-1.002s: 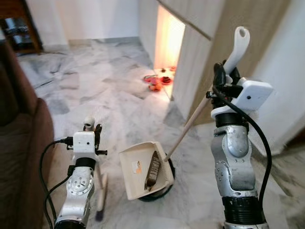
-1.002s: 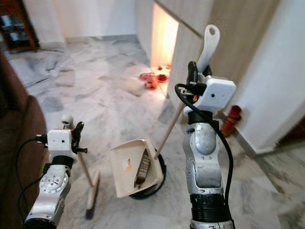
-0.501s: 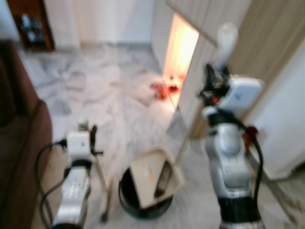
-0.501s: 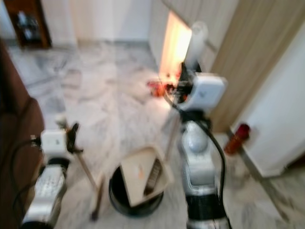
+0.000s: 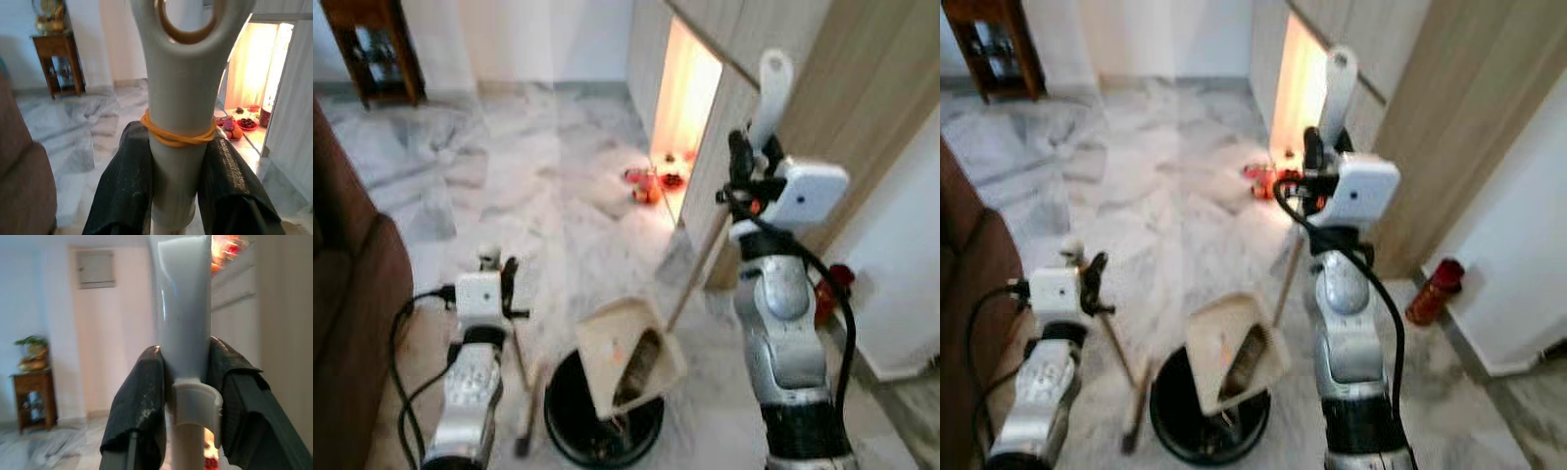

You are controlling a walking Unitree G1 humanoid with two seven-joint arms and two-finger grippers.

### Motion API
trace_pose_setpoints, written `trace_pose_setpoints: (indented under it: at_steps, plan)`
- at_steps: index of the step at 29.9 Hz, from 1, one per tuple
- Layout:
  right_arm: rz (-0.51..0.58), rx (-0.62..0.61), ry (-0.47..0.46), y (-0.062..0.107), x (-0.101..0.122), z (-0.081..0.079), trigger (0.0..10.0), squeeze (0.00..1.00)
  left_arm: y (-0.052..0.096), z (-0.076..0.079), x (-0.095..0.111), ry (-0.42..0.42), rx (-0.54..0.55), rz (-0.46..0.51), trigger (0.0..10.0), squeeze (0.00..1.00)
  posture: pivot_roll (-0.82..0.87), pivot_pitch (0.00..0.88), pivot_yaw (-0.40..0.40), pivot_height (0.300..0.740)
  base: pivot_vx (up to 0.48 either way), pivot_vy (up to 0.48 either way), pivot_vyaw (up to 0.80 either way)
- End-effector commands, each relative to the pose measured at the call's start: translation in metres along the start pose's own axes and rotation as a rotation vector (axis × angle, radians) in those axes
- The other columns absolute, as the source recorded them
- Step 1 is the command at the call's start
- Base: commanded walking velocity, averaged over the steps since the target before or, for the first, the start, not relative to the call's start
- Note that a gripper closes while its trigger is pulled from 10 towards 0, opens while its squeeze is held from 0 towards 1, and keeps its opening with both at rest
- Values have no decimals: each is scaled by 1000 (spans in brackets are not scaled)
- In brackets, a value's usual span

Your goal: Sweep floor

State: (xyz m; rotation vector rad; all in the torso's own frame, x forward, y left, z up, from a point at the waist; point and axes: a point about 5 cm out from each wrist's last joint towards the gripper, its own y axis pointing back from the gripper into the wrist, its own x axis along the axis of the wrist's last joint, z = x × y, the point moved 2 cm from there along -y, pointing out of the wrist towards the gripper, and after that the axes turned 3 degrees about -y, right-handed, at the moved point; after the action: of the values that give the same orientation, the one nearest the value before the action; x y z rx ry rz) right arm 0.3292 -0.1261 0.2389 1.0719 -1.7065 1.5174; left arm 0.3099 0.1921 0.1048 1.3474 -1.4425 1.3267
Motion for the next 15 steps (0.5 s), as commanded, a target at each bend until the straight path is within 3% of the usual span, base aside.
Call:
trace_pose_setpoints:
  at_steps: [1,15]
  plan:
    - [85,11,-24,-3,17,-6,10000,0,-4,4,12,13,-5,57,10000,0,119,0,-43,740,0,0,0]
    - [123,93,-16,3,17,-29,10000,0,-2,7,12,21,-11,58,10000,0,118,0,-46,740,0,0,0]
